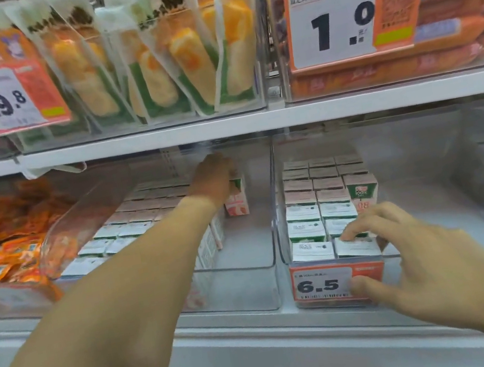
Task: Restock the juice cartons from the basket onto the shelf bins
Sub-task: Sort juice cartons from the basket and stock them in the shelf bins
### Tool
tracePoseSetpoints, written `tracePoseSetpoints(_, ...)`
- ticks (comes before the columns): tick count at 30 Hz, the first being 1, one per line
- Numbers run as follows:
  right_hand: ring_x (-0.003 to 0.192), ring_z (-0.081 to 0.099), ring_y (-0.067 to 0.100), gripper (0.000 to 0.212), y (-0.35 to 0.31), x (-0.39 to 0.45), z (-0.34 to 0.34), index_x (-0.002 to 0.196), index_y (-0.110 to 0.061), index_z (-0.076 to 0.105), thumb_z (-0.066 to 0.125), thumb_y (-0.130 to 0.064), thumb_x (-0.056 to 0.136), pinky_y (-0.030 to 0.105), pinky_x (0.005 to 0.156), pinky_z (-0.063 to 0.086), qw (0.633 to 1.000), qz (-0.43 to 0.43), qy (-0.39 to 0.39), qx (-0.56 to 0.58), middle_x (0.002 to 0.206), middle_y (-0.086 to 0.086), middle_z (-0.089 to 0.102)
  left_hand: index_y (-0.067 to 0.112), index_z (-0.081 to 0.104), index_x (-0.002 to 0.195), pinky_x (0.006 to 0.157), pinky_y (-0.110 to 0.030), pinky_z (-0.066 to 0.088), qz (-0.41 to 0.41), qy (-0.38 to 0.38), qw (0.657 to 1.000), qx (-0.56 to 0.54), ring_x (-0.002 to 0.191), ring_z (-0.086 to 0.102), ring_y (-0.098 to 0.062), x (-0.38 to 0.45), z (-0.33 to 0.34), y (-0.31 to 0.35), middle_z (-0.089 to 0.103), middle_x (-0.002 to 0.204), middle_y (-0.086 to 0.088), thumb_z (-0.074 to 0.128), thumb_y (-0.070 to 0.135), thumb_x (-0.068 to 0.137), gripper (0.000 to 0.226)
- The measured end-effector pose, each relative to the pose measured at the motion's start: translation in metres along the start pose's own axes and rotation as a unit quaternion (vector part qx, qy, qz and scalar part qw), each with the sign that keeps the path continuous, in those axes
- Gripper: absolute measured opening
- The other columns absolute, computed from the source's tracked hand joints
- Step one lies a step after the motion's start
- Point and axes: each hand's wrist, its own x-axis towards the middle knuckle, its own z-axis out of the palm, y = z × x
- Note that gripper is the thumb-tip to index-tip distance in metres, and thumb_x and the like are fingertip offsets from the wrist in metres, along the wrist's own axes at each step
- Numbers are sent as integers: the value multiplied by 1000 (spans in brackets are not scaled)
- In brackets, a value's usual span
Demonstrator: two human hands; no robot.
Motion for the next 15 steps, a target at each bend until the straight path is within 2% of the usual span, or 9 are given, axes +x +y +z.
tracePoseSetpoints(2,74,50,-12,60,-2,0,0,115,-56,35,43,-86,63,17,56,29,1000,-1,-2,-6,119,-45,25,14,63,121,96,-38,42,-16,23,999,33,119,50,-33,-1,-5,3,53,129,-13,75,26,85,40)
tracePoseSetpoints(6,91,55,-4,55,1,-2,0,115,-56,31,48,-81,70,17,57,30,1000,-3,-10,-4,118,-38,25,16,58,125,100,-40,41,-28,57,998,12,120,48,-31,-25,-15,8,52,129,-12,71,26,85,42)
tracePoseSetpoints(8,91,57,-2,54,2,-3,0,116,-54,34,54,-78,72,21,59,34,1000,-6,-6,1,119,-34,28,12,63,117,95,-41,45,-13,91,996,-16,114,51,-32,-50,-23,7,57,119,-13,69,24,85,35)
tracePoseSetpoints(10,90,57,-1,53,4,-4,1,118,-53,37,56,-76,74,20,59,34,1000,-20,4,5,118,-34,30,11,69,104,89,-37,47,10,163,983,-82,105,55,-30,-82,-34,8,63,107,-10,66,20,82,24)
tracePoseSetpoints(13,94,55,0,55,9,-4,4,123,-49,42,58,-72,76,27,66,38,999,-42,13,15,126,-30,36,11,65,89,80,-25,39,62,268,951,-142,89,52,-19,-143,-52,35,61,90,-1,62,10,82,8)
tracePoseSetpoints(15,103,56,6,54,13,-6,5,126,-44,47,64,-63,79,30,74,40,998,-59,12,32,130,-25,40,12,62,86,73,-20,38,85,277,935,-202,78,49,-14,-183,-57,65,58,83,2,61,8,83,5)
